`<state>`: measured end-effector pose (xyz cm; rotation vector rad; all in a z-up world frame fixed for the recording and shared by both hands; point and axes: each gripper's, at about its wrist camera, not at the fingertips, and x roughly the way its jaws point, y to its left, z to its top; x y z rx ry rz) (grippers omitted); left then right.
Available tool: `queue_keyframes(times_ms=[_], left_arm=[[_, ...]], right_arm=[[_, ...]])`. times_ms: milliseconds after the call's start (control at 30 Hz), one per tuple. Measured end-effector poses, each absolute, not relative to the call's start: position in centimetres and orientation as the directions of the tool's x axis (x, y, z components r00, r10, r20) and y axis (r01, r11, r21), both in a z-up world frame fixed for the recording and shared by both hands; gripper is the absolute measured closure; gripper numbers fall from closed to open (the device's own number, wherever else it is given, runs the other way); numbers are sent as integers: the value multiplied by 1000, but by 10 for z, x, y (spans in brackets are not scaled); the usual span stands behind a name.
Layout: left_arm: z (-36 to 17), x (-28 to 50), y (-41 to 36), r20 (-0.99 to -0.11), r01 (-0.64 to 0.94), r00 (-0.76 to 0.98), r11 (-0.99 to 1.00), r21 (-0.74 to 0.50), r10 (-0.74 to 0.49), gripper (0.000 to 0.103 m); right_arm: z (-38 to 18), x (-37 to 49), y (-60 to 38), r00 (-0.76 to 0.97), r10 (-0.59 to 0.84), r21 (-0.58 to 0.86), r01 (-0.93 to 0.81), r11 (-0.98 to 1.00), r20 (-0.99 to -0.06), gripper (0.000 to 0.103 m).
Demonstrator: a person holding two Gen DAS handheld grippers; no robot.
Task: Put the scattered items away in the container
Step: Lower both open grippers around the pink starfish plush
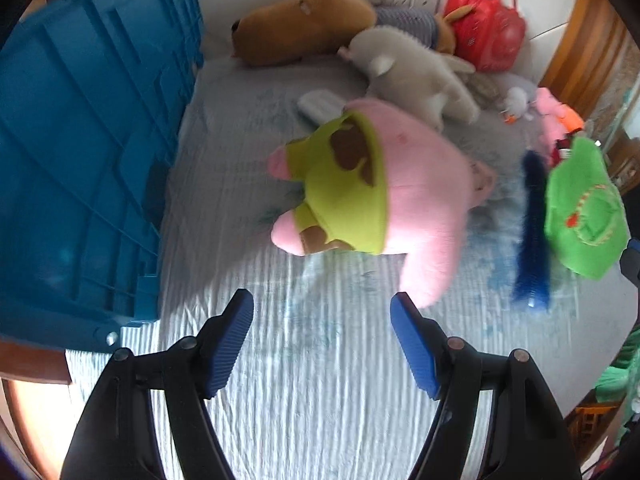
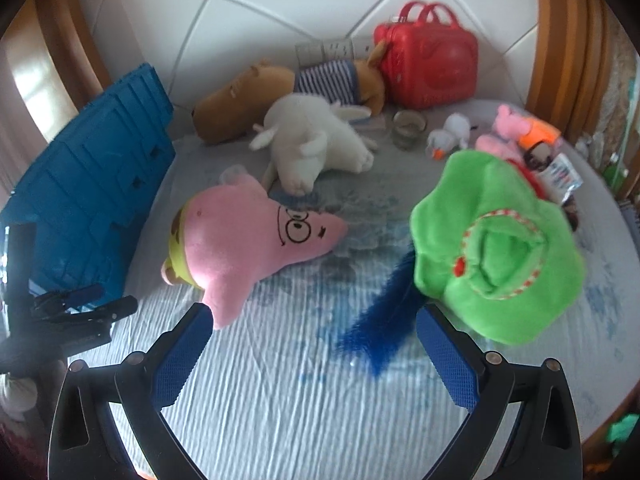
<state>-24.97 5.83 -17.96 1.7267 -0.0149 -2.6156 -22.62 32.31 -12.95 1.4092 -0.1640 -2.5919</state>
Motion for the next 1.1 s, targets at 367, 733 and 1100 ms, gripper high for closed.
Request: queue_keyframes(times_ms=[367,733,1100], left_arm=[[-214,-292,51,-938,81,-344,-997,16,-43,17],[-243,-313,34,-932,77,-356,-996,36,-61,17],[-253,-335,26,-911,70,-409,-997,30,-56,0]], right_arm=[[-185,-317,320,-413,-296,234,194,-953,-861,0],[-223,-377,301,-339,-326,260,225,-939,-883,0],[-271,-423,316,-241,-499,490,97,-866,-833,0]])
